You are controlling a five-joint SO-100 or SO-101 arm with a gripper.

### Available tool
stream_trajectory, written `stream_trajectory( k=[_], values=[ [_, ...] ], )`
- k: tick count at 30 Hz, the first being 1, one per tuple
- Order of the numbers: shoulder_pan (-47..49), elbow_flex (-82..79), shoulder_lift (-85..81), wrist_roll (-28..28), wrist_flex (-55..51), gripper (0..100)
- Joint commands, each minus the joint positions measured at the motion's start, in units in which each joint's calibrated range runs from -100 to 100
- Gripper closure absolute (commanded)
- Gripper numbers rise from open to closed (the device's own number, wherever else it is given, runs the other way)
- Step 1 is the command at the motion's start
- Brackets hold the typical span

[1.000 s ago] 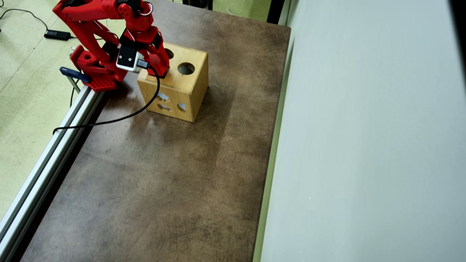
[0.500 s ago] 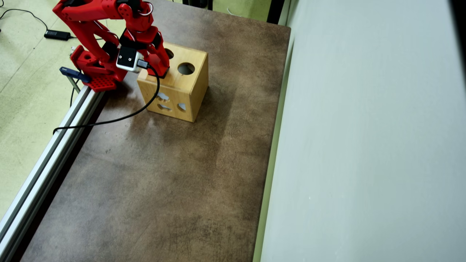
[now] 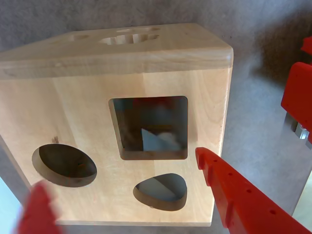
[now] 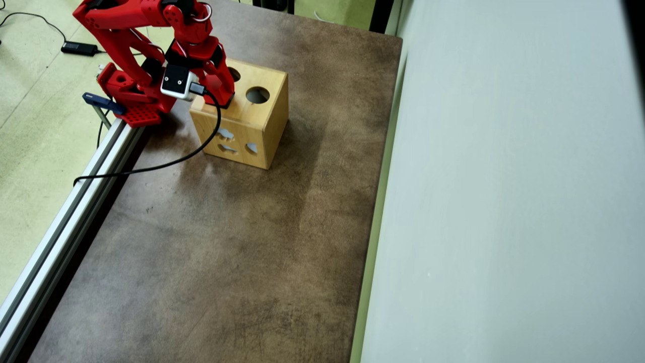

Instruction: Pick and place the red cube on the square hole

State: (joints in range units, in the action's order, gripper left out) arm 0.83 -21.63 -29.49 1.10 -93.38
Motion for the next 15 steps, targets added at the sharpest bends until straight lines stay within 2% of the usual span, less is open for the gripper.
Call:
stream_trajectory(
  k=[1, 3, 6, 15],
  values=[
    [-0.31, 2.22, -1.12, -0.34, -0.35, 29],
    [-0.31, 2.22, -1.12, -0.34, -0.35, 21],
    [-0.31, 1.77, -1.12, -0.34, -0.35, 13],
    [-0.31, 1.5, -1.12, -0.34, -0.27, 13]
  ],
)
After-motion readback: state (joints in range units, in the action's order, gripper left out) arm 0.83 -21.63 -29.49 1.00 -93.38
